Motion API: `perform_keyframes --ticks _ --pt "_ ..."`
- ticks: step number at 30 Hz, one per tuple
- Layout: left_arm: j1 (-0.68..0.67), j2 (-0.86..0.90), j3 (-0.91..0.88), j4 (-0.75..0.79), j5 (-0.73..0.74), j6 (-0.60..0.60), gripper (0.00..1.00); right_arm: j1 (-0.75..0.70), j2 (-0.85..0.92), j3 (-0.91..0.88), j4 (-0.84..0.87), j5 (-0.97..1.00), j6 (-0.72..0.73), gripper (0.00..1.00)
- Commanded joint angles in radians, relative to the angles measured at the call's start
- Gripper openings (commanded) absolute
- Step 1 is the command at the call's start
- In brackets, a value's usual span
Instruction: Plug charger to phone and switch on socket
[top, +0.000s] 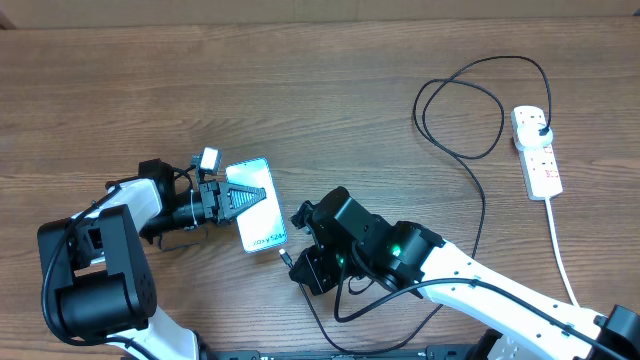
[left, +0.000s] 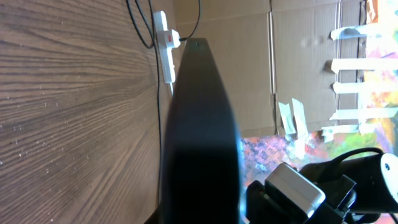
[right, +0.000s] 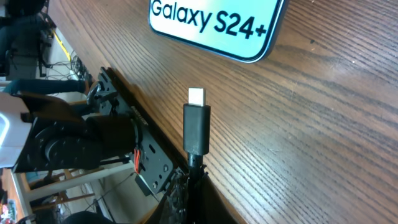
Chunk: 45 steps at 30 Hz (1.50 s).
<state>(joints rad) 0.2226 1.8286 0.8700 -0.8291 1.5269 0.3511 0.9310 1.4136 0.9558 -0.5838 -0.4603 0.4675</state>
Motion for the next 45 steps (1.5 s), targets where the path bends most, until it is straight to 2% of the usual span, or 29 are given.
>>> perform_keyframes --ticks 1,10,21,32,45 --pt "-0.002 -0.032 0.001 0.011 0.053 -0.074 0.04 0.006 0.023 -0.021 0.028 0.011 0.0 0.04" --pt "0.0 -0.032 0.001 0.178 0.052 -0.312 0.04 0.006 0.05 -0.029 0.103 -0.061 0.003 0.04" --pt "-0.001 -0.032 0.002 0.289 0.051 -0.491 0.05 0.006 0.067 -0.029 0.157 -0.056 0.004 0.04" --pt "-0.002 -0.032 0.002 0.37 -0.004 -0.596 0.05 0.006 0.068 -0.029 0.174 -0.014 0.03 0.04" --pt "-0.017 -0.032 0.002 0.412 -0.084 -0.599 0.04 0.006 0.069 -0.033 0.171 0.039 0.054 0.04"
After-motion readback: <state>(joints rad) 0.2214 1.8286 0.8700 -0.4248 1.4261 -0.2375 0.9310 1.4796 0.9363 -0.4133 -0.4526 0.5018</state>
